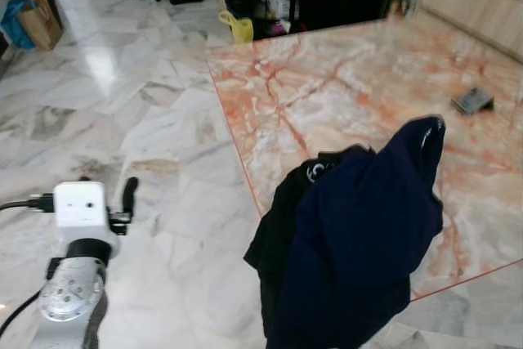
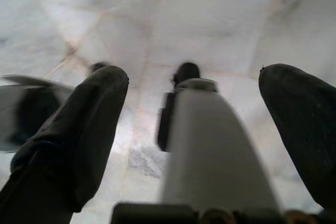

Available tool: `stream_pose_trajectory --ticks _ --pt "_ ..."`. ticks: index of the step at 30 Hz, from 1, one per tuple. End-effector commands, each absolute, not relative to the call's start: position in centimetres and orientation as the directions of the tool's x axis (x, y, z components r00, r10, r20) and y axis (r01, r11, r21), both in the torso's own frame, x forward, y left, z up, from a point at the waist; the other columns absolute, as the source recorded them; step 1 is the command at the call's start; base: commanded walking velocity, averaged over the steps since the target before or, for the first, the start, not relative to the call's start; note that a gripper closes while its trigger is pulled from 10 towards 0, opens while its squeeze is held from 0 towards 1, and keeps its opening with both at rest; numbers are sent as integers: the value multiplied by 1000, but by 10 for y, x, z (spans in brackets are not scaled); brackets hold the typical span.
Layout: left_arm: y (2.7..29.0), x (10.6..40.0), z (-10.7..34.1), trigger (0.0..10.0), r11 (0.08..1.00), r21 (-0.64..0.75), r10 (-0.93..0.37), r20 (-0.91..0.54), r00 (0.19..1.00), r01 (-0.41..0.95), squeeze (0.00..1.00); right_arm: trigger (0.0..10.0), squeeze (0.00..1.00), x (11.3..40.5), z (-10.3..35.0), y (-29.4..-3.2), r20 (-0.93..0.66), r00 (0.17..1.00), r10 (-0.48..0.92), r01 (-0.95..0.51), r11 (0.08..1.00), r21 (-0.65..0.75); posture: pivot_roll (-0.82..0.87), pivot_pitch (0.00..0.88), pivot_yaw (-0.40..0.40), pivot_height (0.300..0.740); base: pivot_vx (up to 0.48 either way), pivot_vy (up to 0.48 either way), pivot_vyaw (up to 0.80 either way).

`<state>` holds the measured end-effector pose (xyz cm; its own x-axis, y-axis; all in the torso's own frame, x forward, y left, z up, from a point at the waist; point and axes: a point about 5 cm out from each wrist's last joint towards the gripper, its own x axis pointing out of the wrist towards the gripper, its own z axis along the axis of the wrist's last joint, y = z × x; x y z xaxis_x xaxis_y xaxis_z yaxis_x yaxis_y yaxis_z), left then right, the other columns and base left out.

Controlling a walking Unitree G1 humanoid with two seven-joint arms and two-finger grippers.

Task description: Hang hanger

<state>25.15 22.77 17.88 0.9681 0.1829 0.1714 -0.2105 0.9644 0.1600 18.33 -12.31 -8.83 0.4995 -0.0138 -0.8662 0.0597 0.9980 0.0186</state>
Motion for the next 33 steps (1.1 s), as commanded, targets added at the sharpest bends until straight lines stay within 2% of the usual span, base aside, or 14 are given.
stream_pose_trajectory --ticks 1,23,26,29,30,33 --pt "235 249 180 10000 961 159 199 176 964 -227 0 10000 0 180 -89 -116 -875 484 0 54 998 30 109 138 -9 740 0 315 -800" --pt "241 246 178 10000 957 149 224 172 959 -250 0 10000 0 180 -89 -116 -877 481 6 40 999 29 109 133 -14 740 0 312 -800" --pt "247 244 172 10000 954 113 257 158 953 -276 0 10000 0 181 -89 -116 -875 485 8 40 999 31 111 129 -14 740 0 0 -800" --pt "257 241 163 10000 945 71 309 123 943 -319 0 10000 0 181 -89 -116 -871 492 8 41 999 33 110 128 -12 740 0 0 0" --pt "268 237 152 10000 931 32 360 74 930 -363 0 10000 0 181 -89 -116 -870 492 8 44 998 34 110 127 -11 740 0 0 0" --pt "278 232 143 10000 917 25 396 41 917 -398 0 10000 0 181 -89 -116 -870 493 8 45 998 35 110 128 -11 740 0 0 0"
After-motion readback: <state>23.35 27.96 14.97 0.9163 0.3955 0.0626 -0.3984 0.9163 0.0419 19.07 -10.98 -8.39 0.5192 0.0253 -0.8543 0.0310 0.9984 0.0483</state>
